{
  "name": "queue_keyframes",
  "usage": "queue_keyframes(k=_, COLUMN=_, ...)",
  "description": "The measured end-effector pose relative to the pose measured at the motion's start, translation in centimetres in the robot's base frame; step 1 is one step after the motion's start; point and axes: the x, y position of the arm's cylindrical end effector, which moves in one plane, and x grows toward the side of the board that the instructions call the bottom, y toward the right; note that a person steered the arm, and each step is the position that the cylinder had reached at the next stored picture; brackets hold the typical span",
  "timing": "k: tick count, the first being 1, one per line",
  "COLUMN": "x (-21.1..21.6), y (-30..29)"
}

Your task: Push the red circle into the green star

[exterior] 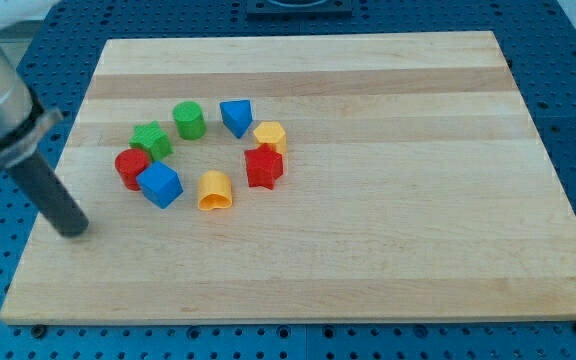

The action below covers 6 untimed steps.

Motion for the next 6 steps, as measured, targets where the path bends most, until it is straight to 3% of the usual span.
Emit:
queue_keyframes(k=1, x=-3.3, y=3.2)
queue_keyframes(k=3, x=-3.4, y=7.0)
queue_keyframes(k=6, x=-5.5, y=2.2)
